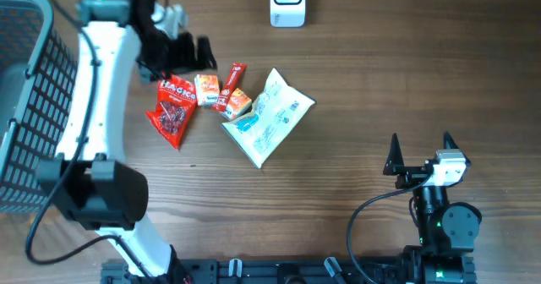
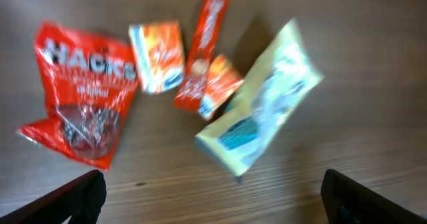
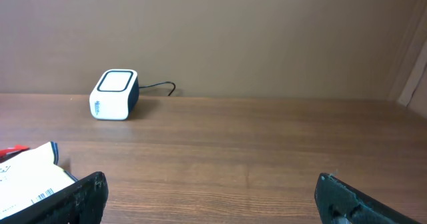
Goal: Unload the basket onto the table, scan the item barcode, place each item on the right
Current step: 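Carry the red Nescafe stick out and drop it near the orange boxes, then reach the left gripper into the basket and grasp the green Kleenex pack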
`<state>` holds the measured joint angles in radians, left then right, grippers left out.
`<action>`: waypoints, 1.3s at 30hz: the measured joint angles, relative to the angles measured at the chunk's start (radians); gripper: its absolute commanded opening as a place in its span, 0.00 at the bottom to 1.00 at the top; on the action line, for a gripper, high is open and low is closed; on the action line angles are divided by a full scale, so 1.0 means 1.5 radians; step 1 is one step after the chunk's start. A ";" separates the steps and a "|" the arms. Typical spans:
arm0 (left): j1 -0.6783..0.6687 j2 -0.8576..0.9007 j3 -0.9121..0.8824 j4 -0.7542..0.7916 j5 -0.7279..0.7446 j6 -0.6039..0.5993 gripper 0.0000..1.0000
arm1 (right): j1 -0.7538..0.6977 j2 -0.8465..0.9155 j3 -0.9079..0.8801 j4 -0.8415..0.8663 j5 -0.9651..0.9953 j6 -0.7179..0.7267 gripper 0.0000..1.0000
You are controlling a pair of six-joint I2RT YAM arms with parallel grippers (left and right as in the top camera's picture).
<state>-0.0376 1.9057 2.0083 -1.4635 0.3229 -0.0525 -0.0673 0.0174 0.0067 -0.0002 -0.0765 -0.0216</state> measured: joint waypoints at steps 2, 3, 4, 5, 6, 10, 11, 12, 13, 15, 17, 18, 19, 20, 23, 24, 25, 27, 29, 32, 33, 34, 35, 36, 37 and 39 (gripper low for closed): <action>0.005 -0.012 0.022 -0.012 0.019 -0.002 1.00 | 0.000 0.000 0.000 0.000 0.000 0.000 1.00; 0.005 -0.022 0.027 -0.016 0.028 -0.002 1.00 | 0.000 0.000 0.000 0.000 0.000 0.000 1.00; 0.003 -0.028 0.029 -0.017 0.034 -0.002 1.00 | 0.000 0.000 0.000 0.000 0.000 0.000 1.00; 0.002 -0.035 0.030 -0.018 0.039 -0.004 1.00 | 0.000 0.000 0.000 0.000 0.000 0.000 1.00; 0.000 -0.039 0.030 -0.017 0.040 -0.004 1.00 | 0.000 0.000 0.000 0.000 0.000 0.000 1.00; 0.006 -0.043 0.049 -0.023 -0.007 -0.035 1.00 | 0.000 0.000 0.000 0.000 0.000 0.000 1.00; 0.014 -0.043 0.068 -0.033 -0.042 -0.059 1.00 | 0.000 0.000 0.000 0.000 0.000 0.000 1.00; 0.027 -0.044 0.089 -0.040 -0.075 -0.080 1.00 | 0.000 0.000 0.000 0.000 0.000 0.000 1.00; 0.039 -0.046 0.105 -0.045 -0.100 -0.097 1.00 | 0.000 0.000 0.000 0.000 0.000 0.000 1.00; 0.072 -0.053 0.147 -0.047 -0.165 -0.130 1.00 | 0.000 0.000 0.000 0.000 0.000 0.000 1.00; 0.110 -0.066 0.183 -0.039 -0.233 -0.152 1.00 | 0.000 0.000 0.000 0.000 0.000 0.000 1.00; 0.126 -0.073 0.193 -0.031 -0.261 -0.159 1.00 | 0.000 0.000 0.000 0.000 0.000 0.000 1.00; 0.151 -0.086 0.204 -0.015 -0.305 -0.167 1.00 | 0.000 0.000 0.000 0.000 0.000 0.000 1.00; 0.172 -0.098 0.211 0.000 -0.342 -0.173 1.00 | 0.000 0.000 0.000 0.000 0.000 0.000 1.00; 0.228 -0.119 0.220 0.022 -0.415 -0.183 1.00 | 0.000 0.000 0.000 0.000 0.000 0.000 1.00; 0.251 -0.121 0.222 0.029 -0.438 -0.189 1.00 | 0.000 0.000 0.000 0.000 0.000 0.000 1.00; 0.273 -0.119 0.222 0.032 -0.458 -0.195 1.00 | 0.000 0.000 0.000 0.000 0.000 0.000 1.00; 0.316 -0.107 0.222 0.031 -0.485 -0.207 1.00 | 0.000 0.000 0.000 0.000 0.000 0.000 1.00; 0.355 -0.087 0.218 0.027 -0.503 -0.216 1.00 | 0.000 0.000 0.000 0.000 0.000 0.000 1.00; 0.411 -0.047 0.196 0.024 -0.517 -0.221 1.00 | 0.000 0.000 0.000 0.000 0.000 0.000 1.00; 0.423 -0.035 0.189 0.023 -0.519 -0.223 1.00 | 0.000 0.000 0.000 0.000 0.000 0.000 1.00; 0.443 -0.018 0.180 0.024 -0.521 -0.224 1.00 | 0.000 0.000 0.000 0.000 0.000 0.000 1.00; 0.454 -0.008 0.173 0.024 -0.521 -0.224 1.00 | 0.000 0.000 0.000 0.000 0.000 0.000 1.00; 0.469 0.006 0.165 0.025 -0.521 -0.224 1.00 | 0.000 0.000 0.000 0.000 0.000 0.000 1.00; 0.481 0.015 0.158 0.026 -0.519 -0.224 1.00 | 0.000 0.000 0.000 0.000 0.000 0.000 1.00; 0.515 0.041 0.145 0.029 -0.497 -0.225 1.00 | 0.000 0.000 0.000 0.000 0.000 0.000 1.00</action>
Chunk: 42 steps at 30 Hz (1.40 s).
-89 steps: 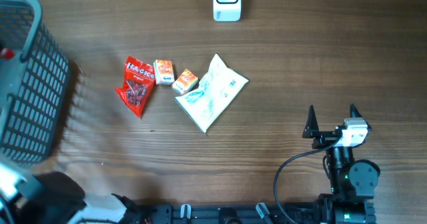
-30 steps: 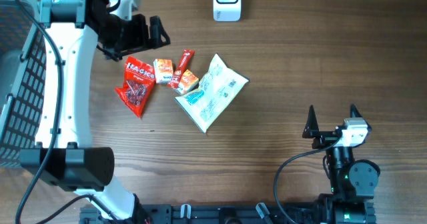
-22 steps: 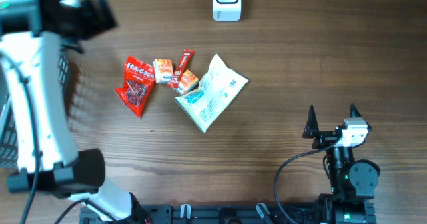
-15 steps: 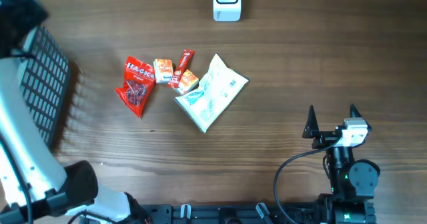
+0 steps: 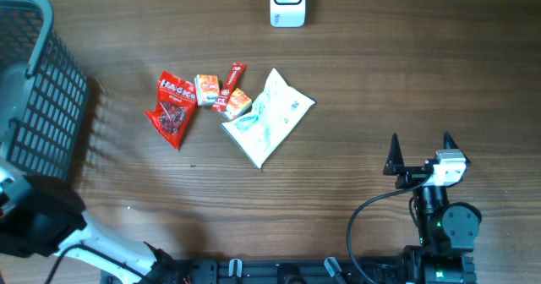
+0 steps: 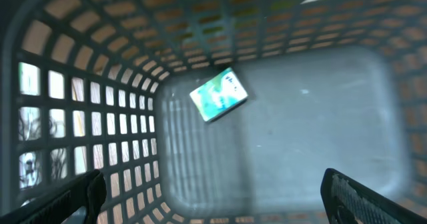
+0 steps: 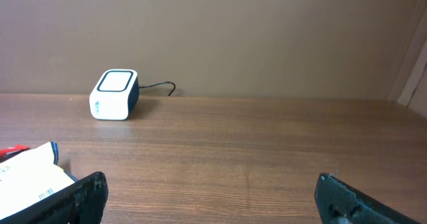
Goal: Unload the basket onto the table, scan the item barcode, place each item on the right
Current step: 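Reach the left gripper into the basket and grasp the green Kleenex pack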
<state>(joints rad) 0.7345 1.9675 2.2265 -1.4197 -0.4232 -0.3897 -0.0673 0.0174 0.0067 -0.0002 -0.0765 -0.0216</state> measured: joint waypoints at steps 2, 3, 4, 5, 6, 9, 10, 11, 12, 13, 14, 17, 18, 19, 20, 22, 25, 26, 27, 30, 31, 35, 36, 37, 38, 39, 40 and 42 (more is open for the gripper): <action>0.021 0.019 -0.008 0.004 0.017 -0.001 1.00 | 0.000 0.000 0.000 0.000 0.000 0.000 1.00; 0.029 0.027 -0.013 0.010 0.022 -0.001 1.00 | 0.000 0.000 0.000 0.000 0.000 0.000 1.00; 0.036 0.035 -0.019 0.016 0.027 -0.001 1.00 | 0.000 0.000 0.000 0.000 0.000 0.000 1.00; 0.045 0.047 -0.029 0.025 0.032 -0.001 1.00 | 0.000 0.000 0.000 0.000 0.000 0.000 0.99; 0.050 0.059 -0.041 0.033 0.036 -0.001 1.00 | 0.000 0.000 0.000 0.000 0.000 0.000 1.00; 0.060 0.096 -0.077 0.052 0.040 -0.001 1.00 | 0.000 0.000 0.000 0.000 0.000 0.000 1.00; 0.061 0.106 -0.090 0.058 0.042 -0.001 1.00 | 0.000 0.000 0.000 0.000 0.000 0.000 1.00; 0.061 0.112 -0.099 0.063 0.044 -0.001 1.00 | 0.000 0.000 0.000 0.000 0.000 0.000 1.00; 0.062 0.130 -0.124 0.077 0.048 -0.001 1.00 | 0.000 0.000 0.000 0.000 0.000 0.000 1.00; 0.062 0.139 -0.140 0.090 0.050 -0.001 1.00 | 0.000 0.000 0.000 0.000 0.000 0.000 1.00; 0.062 0.143 -0.151 0.098 0.050 -0.001 1.00 | 0.000 0.000 0.000 0.000 0.000 0.000 1.00; 0.062 0.148 -0.178 0.126 0.052 -0.001 1.00 | 0.000 0.000 0.000 0.000 0.000 0.000 1.00; 0.062 0.148 -0.182 0.133 0.052 -0.001 1.00 | 0.000 0.000 0.000 0.000 0.000 0.000 1.00; 0.062 0.148 -0.186 0.143 0.052 -0.001 1.00 | 0.000 0.000 0.000 0.000 0.000 0.000 1.00; 0.062 0.148 -0.188 0.150 0.052 -0.001 1.00 | 0.000 0.000 0.000 0.000 0.000 0.000 1.00; 0.062 0.148 -0.193 0.160 0.052 -0.001 1.00 | 0.000 0.000 0.000 0.000 0.000 0.000 1.00; 0.062 0.148 -0.199 0.179 0.052 -0.004 1.00 | 0.000 0.000 0.000 0.000 0.000 0.000 1.00; 0.062 0.148 -0.201 0.183 0.051 -0.007 1.00 | 0.000 0.000 0.000 0.000 0.000 0.000 1.00; 0.062 0.148 -0.204 0.189 0.051 -0.009 1.00 | 0.000 0.000 0.000 0.000 0.000 0.000 1.00; 0.062 0.148 -0.219 0.210 0.051 -0.013 1.00 | 0.000 0.000 0.000 0.000 0.000 0.000 1.00; 0.062 0.148 -0.225 0.215 0.050 -0.014 1.00 | 0.000 0.000 0.000 0.000 0.000 0.000 1.00; 0.062 0.148 -0.252 0.234 0.035 -0.027 1.00 | 0.000 0.000 0.000 0.000 0.000 0.000 1.00; 0.062 0.148 -0.256 0.235 0.031 -0.032 1.00 | 0.000 0.000 0.000 0.000 0.000 0.000 1.00; 0.062 0.148 -0.262 0.237 0.024 -0.043 1.00 | 0.000 0.000 0.000 0.000 0.000 0.000 1.00; 0.062 0.148 -0.264 0.238 0.018 -0.053 1.00 | 0.000 0.000 0.000 0.000 0.000 0.000 1.00; 0.062 0.148 -0.267 0.240 0.012 -0.065 1.00 | 0.000 0.000 0.000 0.000 0.000 0.000 1.00; 0.062 0.148 -0.268 0.241 0.007 -0.077 1.00 | 0.000 0.000 0.000 0.000 0.000 0.000 1.00; 0.062 0.148 -0.268 0.251 0.001 -0.094 1.00 | 0.000 0.000 0.000 0.000 0.000 0.000 1.00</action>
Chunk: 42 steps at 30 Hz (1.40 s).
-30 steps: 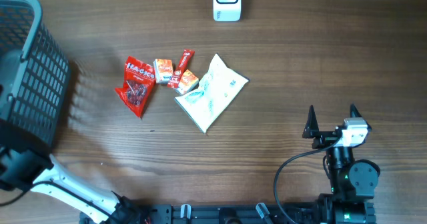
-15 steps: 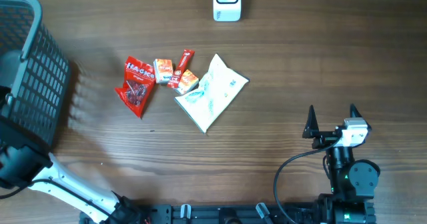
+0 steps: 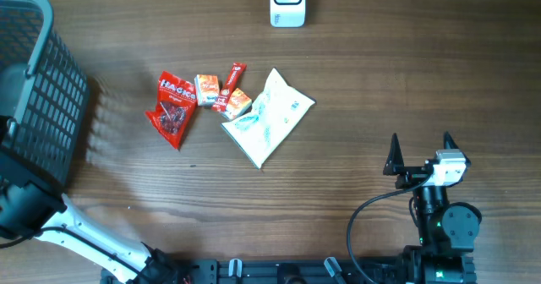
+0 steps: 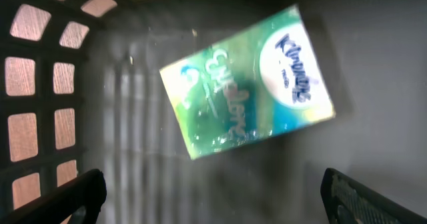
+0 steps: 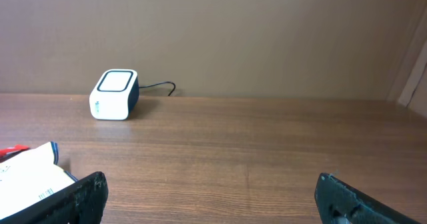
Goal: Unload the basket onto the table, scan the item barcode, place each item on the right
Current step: 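Reach the left gripper into the basket and grasp the green Kleenex pack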
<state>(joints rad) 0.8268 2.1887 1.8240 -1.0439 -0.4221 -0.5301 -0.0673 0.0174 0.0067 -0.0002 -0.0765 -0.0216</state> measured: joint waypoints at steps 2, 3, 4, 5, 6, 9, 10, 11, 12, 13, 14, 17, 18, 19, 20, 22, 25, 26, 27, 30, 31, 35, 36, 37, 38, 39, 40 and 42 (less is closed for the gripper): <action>0.000 0.000 0.000 0.009 0.000 -0.011 1.00 | 0.000 0.000 0.000 0.000 0.000 0.000 1.00; 0.000 0.000 0.000 0.012 0.000 -0.016 1.00 | 0.000 0.000 0.000 0.000 0.000 0.000 1.00; 0.000 0.000 0.000 0.013 0.000 -0.019 1.00 | 0.000 0.000 0.000 0.000 0.000 0.000 1.00; 0.000 0.000 0.000 0.014 0.000 -0.021 1.00 | 0.000 0.000 0.000 0.000 0.000 0.000 1.00; 0.000 0.000 0.000 0.017 0.000 -0.023 1.00 | 0.000 0.000 0.000 0.000 0.000 0.000 1.00; 0.000 0.000 0.000 0.022 0.000 -0.031 1.00 | 0.000 0.000 0.000 0.000 0.000 0.000 1.00; 0.000 0.000 0.000 0.022 0.000 -0.039 1.00 | 0.000 0.000 0.000 0.000 0.000 0.000 1.00; 0.000 0.000 0.000 0.022 0.000 -0.046 1.00 | 0.000 0.000 0.000 0.000 0.000 0.000 1.00; 0.000 0.000 0.000 0.022 0.000 -0.051 1.00 | 0.000 0.000 0.000 0.000 0.000 0.000 1.00; 0.000 0.000 0.000 0.023 0.000 -0.058 1.00 | 0.000 0.000 0.000 0.000 0.000 0.000 1.00; 0.000 0.000 0.000 0.025 0.000 -0.063 1.00 | 0.000 0.000 0.000 0.000 0.000 0.000 1.00; 0.000 0.000 0.000 0.033 0.000 -0.072 1.00 | 0.000 0.000 0.000 0.000 0.000 0.000 0.99; 0.000 0.000 0.000 0.034 0.000 -0.075 1.00 | 0.000 0.000 0.000 0.000 0.000 0.000 1.00; 0.000 0.000 0.000 0.035 0.000 -0.078 1.00 | 0.000 0.000 0.000 0.000 0.000 0.000 1.00; 0.000 0.000 0.000 0.036 0.000 -0.081 1.00 | 0.000 0.000 0.000 0.000 0.000 0.000 1.00; 0.001 0.000 -0.001 0.042 -0.001 -0.093 1.00 | 0.000 0.000 0.000 0.000 0.000 0.000 1.00; 0.004 0.000 -0.010 0.054 -0.001 -0.115 1.00 | 0.000 0.000 0.000 0.000 0.000 0.000 1.00; 0.007 0.000 -0.019 0.066 -0.001 -0.124 1.00 | 0.000 0.000 0.000 0.000 0.000 0.000 1.00; 0.009 0.000 -0.024 0.070 -0.002 -0.128 1.00 | 0.000 0.000 0.000 0.000 0.000 0.000 1.00; 0.020 0.000 -0.043 0.096 -0.003 -0.137 1.00 | 0.000 0.000 0.000 0.000 0.000 0.000 1.00; 0.023 0.000 -0.046 0.098 -0.003 -0.139 1.00 | 0.000 0.000 0.000 0.000 0.000 0.000 1.00; 0.039 0.000 -0.046 0.108 -0.003 -0.144 1.00 | 0.000 0.000 0.000 0.000 0.000 0.000 1.00; 0.044 0.000 -0.047 0.114 -0.003 -0.144 1.00 | 0.000 0.000 0.000 0.000 0.000 0.000 1.00; 0.048 0.000 -0.048 0.119 -0.004 -0.144 1.00 | 0.000 0.000 0.000 0.000 0.000 0.000 1.00; 0.053 0.000 -0.052 0.127 -0.005 -0.144 0.99 | 0.000 0.000 0.000 0.000 0.000 0.000 1.00; 0.056 0.000 -0.056 0.137 -0.006 -0.145 0.99 | 0.000 0.000 0.000 0.000 0.000 0.000 1.00; 0.057 0.000 -0.062 0.146 -0.006 -0.145 0.98 | 0.000 0.000 0.000 0.000 0.000 0.000 1.00; 0.057 0.000 -0.079 0.166 -0.005 -0.144 0.94 | 0.000 0.000 0.000 0.000 0.000 0.000 1.00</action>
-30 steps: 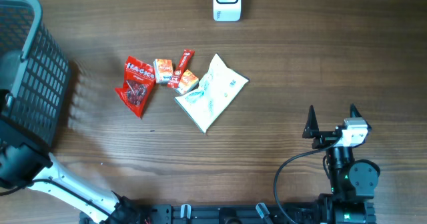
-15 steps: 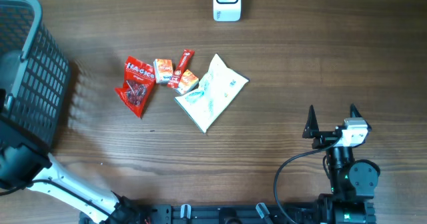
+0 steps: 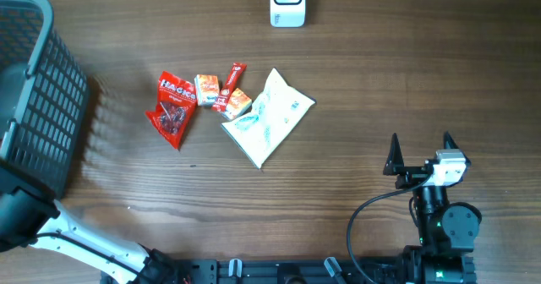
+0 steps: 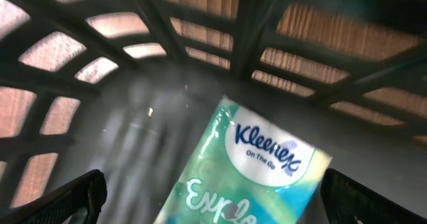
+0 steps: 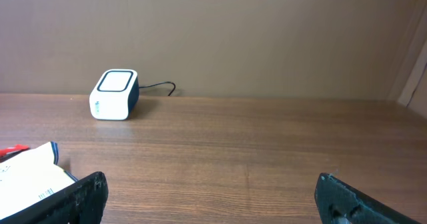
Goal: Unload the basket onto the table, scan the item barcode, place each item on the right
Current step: 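Reach the left gripper into the basket and grasp the green Kleenex pack, then lift the Kleenex pack out and place it below the orange boxes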
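Note:
A green Kleenex tissue pack (image 4: pixel 257 174) lies on the grey floor of the dark mesh basket (image 3: pixel 38 81), close under my left gripper (image 4: pixel 213 194). That gripper is open, with one finger (image 4: pixel 77 197) on each side of the pack and not touching it. The white barcode scanner (image 3: pixel 287 3) stands at the table's far edge, and it also shows as scanner (image 5: pixel 113 94) in the right wrist view. My right gripper (image 5: pixel 210 187) is open and empty near the front right. In the overhead view the left gripper is hidden.
On the table lie a red Hacks bag (image 3: pixel 172 106), two small orange packs (image 3: pixel 207 89), a red stick (image 3: pixel 232 79) and a white pouch (image 3: pixel 269 115). The basket's mesh wall (image 4: pixel 200 24) rises close behind the tissue pack.
My left gripper sits lower and closer to the tissue pack, which now fills the space between its open fingers. The pack's logo end now points toward the mesh wall. The right arm is unchanged.
My left gripper was first open above the snack packs on the table. It was then over the basket, with the tissue pack small on its floor, then deeper inside. It now stands just above the pack. The right arm has stayed still throughout.

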`<state>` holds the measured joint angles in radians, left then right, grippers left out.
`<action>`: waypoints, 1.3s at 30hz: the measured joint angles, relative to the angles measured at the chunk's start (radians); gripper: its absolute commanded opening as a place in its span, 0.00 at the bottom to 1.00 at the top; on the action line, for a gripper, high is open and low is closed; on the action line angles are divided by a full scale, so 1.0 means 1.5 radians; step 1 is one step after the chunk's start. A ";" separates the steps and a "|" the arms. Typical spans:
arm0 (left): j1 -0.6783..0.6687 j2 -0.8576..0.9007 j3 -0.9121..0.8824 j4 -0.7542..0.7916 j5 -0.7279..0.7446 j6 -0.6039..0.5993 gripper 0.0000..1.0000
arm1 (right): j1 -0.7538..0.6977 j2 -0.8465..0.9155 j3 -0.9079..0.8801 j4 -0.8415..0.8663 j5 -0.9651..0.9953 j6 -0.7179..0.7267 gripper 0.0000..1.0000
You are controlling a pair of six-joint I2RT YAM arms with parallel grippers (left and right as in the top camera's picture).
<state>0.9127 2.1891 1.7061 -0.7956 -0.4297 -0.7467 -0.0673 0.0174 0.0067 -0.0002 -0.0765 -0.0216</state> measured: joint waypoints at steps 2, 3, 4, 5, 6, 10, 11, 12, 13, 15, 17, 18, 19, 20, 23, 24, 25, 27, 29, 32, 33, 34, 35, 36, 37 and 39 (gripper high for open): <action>0.000 0.000 -0.018 0.014 0.001 -0.001 0.84 | 0.000 0.000 0.000 0.000 0.000 0.000 1.00; -0.001 0.000 -0.025 0.020 0.002 0.000 0.79 | 0.000 0.000 0.000 0.000 0.000 0.000 1.00; -0.001 0.000 -0.033 0.025 0.005 -0.006 0.69 | 0.000 0.000 0.000 0.000 0.000 0.000 1.00; -0.001 0.000 -0.036 0.031 0.006 -0.002 0.63 | 0.000 0.000 0.000 0.000 0.000 0.000 1.00; -0.001 0.000 -0.037 0.033 0.006 -0.008 0.60 | 0.000 0.000 0.000 0.000 0.000 0.000 1.00; -0.001 0.000 -0.040 0.035 0.006 -0.010 0.27 | 0.000 0.000 0.000 0.000 0.000 0.000 1.00; -0.001 0.000 -0.040 0.033 0.005 -0.004 0.15 | 0.000 0.000 0.000 0.000 0.000 0.000 1.00; -0.001 0.000 -0.040 0.032 0.005 -0.003 0.08 | 0.000 0.000 0.000 0.000 0.000 0.000 1.00; -0.001 -0.001 -0.040 0.031 0.005 0.006 0.07 | 0.000 0.000 0.000 0.000 0.000 0.000 1.00; -0.001 -0.003 -0.040 0.029 0.004 0.020 0.04 | 0.000 0.000 0.000 0.000 0.000 0.000 1.00; -0.001 -0.005 -0.040 0.026 0.005 0.033 0.04 | 0.000 0.000 0.000 0.000 0.000 0.000 1.00; -0.001 -0.005 -0.040 0.023 0.004 0.037 0.04 | 0.000 0.000 0.000 0.000 0.000 0.000 1.00; -0.001 -0.005 -0.040 0.019 0.004 0.042 0.04 | 0.000 0.000 0.000 0.000 0.000 0.000 1.00; -0.001 -0.007 -0.040 0.011 0.005 0.046 0.04 | 0.000 0.000 0.000 0.000 0.000 0.000 1.00; -0.001 -0.015 -0.042 -0.015 0.007 0.054 0.04 | 0.000 0.000 0.000 0.000 0.000 0.000 1.00; -0.001 -0.019 -0.045 -0.021 0.010 0.056 0.04 | 0.000 0.000 0.000 0.000 0.000 0.000 1.00; -0.001 -0.025 -0.050 -0.027 0.014 0.058 0.04 | 0.000 0.000 0.000 0.000 0.000 0.000 1.00; -0.003 -0.044 -0.056 -0.036 0.027 0.061 0.04 | 0.000 0.000 0.000 0.000 0.000 0.000 1.00; -0.008 -0.075 -0.057 -0.038 0.043 0.061 0.04 | 0.000 0.000 0.000 0.000 0.000 0.000 1.00; -0.022 -0.145 -0.058 -0.036 0.064 0.063 0.04 | 0.000 0.000 0.000 0.000 0.000 0.000 1.00; -0.030 -0.181 -0.058 -0.035 0.071 0.064 0.04 | 0.000 0.000 0.000 0.000 0.000 0.000 1.00; -0.037 -0.210 -0.058 -0.035 0.075 0.065 0.04 | 0.000 0.000 0.000 0.000 0.000 0.000 1.00; -0.047 -0.249 -0.058 -0.034 0.079 0.066 0.04 | 0.000 0.000 0.000 0.000 0.000 0.000 1.00; -0.054 -0.279 -0.057 -0.033 0.082 0.066 0.04 | 0.000 0.000 0.000 0.000 0.000 0.000 1.00; -0.062 -0.307 -0.057 -0.033 0.086 0.066 0.04 | 0.000 0.000 0.000 0.000 0.000 0.000 1.00; -0.081 -0.376 -0.057 -0.032 0.108 0.066 0.04 | 0.000 0.000 0.000 0.000 0.000 0.000 1.00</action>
<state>0.7914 1.6249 1.6199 -0.8429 -0.2684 -0.6483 -0.0673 0.0174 0.0067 -0.0002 -0.0765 -0.0216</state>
